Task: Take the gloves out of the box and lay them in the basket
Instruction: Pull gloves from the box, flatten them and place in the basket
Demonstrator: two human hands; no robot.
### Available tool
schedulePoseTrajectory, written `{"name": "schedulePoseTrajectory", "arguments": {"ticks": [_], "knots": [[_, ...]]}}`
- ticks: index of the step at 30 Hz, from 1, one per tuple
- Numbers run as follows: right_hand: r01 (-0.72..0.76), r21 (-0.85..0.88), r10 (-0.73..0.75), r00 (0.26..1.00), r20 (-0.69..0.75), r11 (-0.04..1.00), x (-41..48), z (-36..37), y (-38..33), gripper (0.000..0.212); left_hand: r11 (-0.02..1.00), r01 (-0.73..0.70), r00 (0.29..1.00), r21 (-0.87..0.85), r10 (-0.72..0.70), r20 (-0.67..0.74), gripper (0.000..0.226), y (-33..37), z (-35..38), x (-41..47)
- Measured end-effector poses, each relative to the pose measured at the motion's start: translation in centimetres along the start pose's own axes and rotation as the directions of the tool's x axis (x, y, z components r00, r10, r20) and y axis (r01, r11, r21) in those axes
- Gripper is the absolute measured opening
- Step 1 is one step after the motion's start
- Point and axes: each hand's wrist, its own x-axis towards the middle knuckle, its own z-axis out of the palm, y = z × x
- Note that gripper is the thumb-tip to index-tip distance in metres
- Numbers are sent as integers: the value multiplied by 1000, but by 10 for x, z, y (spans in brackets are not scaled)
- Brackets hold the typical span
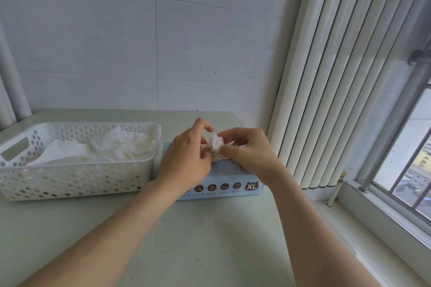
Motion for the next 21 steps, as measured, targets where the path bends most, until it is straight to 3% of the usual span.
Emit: {"name": "schedulePoseTrajectory", "arguments": {"ticks": [2, 5, 7, 14, 16, 21], "knots": [[58, -64, -60, 998, -33, 996, 1, 5, 0, 5, 999, -33, 999, 3, 33, -4, 40, 0, 0, 0], [78, -57, -83, 992, -92, 995, 2, 5, 3, 8, 999, -47, 997, -23, 45, -67, 6, 1, 0, 0], [66, -82, -77, 987, -138, 994, 3, 5, 5, 18, 1000, -24, 996, -20, 23, -86, 19, -3, 3, 1], [28, -16, -32, 886, -462, 999, 9, 9, 8, 22, 997, -34, 997, 62, 38, -61, 20, -5, 5, 0], [35, 31, -12, 838, -545, 999, 10, 12, 7, 21, 987, -89, 995, 134, 93, -24, 18, -4, 7, -2], [37, 179, 84, 778, -623, 983, 9, 12, 2, 18, 910, -310, 951, 275, 303, 67, 54, -5, 6, -3]]}}
